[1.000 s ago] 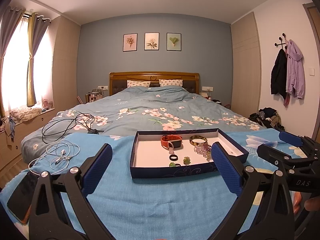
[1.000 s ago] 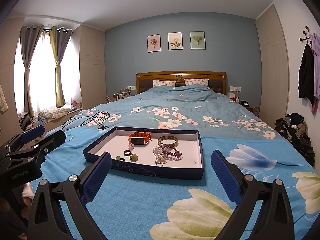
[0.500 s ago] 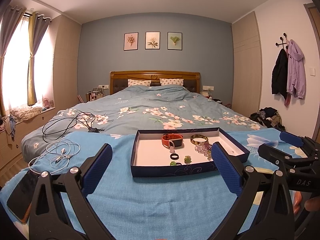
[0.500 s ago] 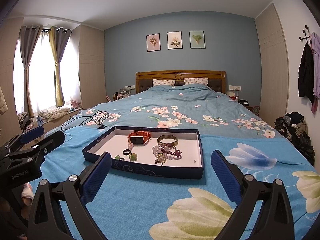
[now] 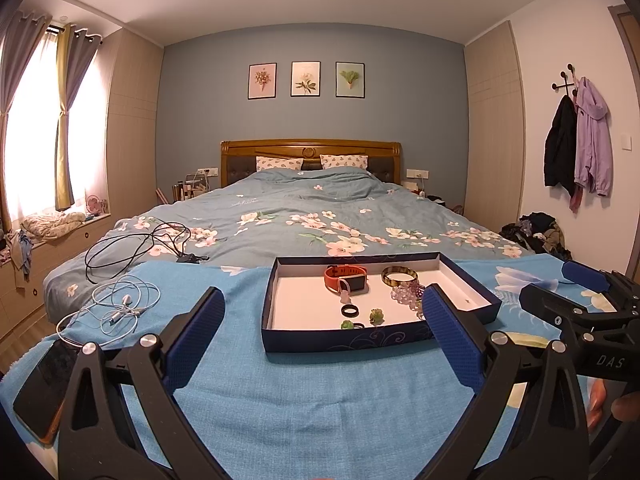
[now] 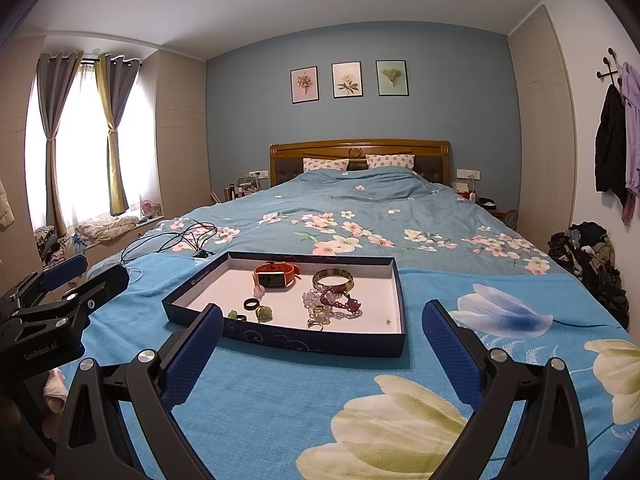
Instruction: Organize jewelry
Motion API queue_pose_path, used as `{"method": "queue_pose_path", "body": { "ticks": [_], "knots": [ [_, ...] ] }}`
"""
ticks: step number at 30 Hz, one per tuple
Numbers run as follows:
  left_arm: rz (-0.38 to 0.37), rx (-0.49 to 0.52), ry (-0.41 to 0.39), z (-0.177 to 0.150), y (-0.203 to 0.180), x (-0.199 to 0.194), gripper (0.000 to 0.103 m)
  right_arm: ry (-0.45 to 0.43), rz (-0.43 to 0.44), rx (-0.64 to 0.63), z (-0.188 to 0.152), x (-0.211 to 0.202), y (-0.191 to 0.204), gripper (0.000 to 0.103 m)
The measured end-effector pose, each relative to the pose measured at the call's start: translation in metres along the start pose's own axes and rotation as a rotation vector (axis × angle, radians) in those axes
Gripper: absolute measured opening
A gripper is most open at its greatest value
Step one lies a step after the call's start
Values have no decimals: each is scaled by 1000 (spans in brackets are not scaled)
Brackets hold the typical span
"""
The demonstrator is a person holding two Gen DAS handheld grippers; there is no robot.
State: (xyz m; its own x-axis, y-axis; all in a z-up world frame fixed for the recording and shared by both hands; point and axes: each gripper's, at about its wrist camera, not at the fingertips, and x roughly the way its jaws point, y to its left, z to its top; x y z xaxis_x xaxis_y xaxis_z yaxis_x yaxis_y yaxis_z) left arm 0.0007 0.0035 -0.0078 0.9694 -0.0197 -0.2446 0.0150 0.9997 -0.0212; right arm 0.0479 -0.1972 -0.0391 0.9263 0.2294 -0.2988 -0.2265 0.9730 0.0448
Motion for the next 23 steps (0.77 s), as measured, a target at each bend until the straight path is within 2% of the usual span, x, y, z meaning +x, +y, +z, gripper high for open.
{"method": "queue_pose_path", "body": {
  "ticks": [13, 16, 18, 20, 22, 23],
  "knots": [
    [-1, 2, -7, 0, -1, 1, 97, 8, 1, -1, -1, 0, -1, 96],
    [-11, -2, 17, -1, -1, 3, 97, 15, -5, -8, -2, 1, -2, 96],
    [-11, -7, 43, -2, 1, 7, 97, 38, -24, -13, -1, 3, -9, 96],
    [-26, -16, 72, -2, 6, 11, 97, 105, -79, -16, -1, 9, -26, 96],
    [-28, -17, 117, -3, 13, 19, 97, 219, -126, -22, -3, 23, -46, 96],
    [-23, -12, 148, -3, 17, 25, 97, 219, -126, -22, -3, 23, -46, 96]
  ]
}}
